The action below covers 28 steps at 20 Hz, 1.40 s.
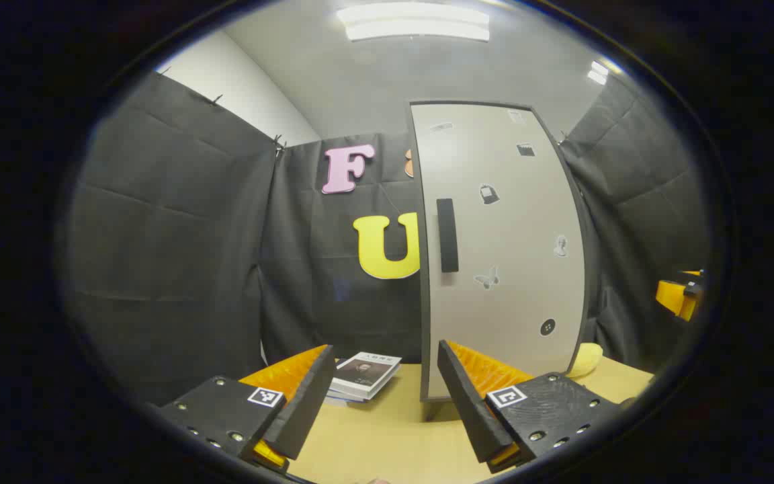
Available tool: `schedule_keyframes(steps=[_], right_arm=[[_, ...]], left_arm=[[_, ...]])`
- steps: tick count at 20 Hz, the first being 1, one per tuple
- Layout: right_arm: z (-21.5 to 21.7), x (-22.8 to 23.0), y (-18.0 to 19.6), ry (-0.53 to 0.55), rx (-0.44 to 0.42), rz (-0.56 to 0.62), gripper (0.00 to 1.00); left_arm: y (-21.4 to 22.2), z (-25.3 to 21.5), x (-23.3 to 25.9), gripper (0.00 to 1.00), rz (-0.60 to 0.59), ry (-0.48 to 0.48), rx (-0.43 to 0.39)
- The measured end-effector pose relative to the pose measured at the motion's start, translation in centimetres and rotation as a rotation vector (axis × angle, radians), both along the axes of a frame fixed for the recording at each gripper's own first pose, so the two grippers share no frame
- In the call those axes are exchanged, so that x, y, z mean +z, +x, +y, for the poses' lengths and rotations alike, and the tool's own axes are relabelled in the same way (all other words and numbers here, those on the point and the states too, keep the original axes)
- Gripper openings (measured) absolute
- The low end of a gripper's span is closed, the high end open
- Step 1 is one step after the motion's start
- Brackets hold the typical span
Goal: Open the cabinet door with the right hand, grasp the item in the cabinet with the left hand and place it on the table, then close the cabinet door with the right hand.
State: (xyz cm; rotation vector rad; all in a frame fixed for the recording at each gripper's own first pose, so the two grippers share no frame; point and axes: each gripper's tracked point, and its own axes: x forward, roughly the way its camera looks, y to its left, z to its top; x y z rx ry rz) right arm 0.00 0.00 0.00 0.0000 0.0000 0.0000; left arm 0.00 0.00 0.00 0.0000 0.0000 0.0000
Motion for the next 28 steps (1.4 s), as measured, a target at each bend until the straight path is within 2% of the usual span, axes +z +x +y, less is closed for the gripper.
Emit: schedule_keyframes(steps=[19,24,28], right_arm=[[-1.8,-1.1,1.5,0.023,-0.001,0.023,0.98],[-0.7,-0.3,2.9,0.001,0.062,0.016,0.98],[2.0,2.0,4.7,0.016,0.170,0.020,0.98]], left_arm=[[0.3,-1.0,0.2,0.93,-0.001,0.008,0.023],[-0.6,-0.5,0.0,0.92,0.002,0.023,0.081],[-2.1,0.9,-0.9,0.94,0.026,0.044,0.152]])
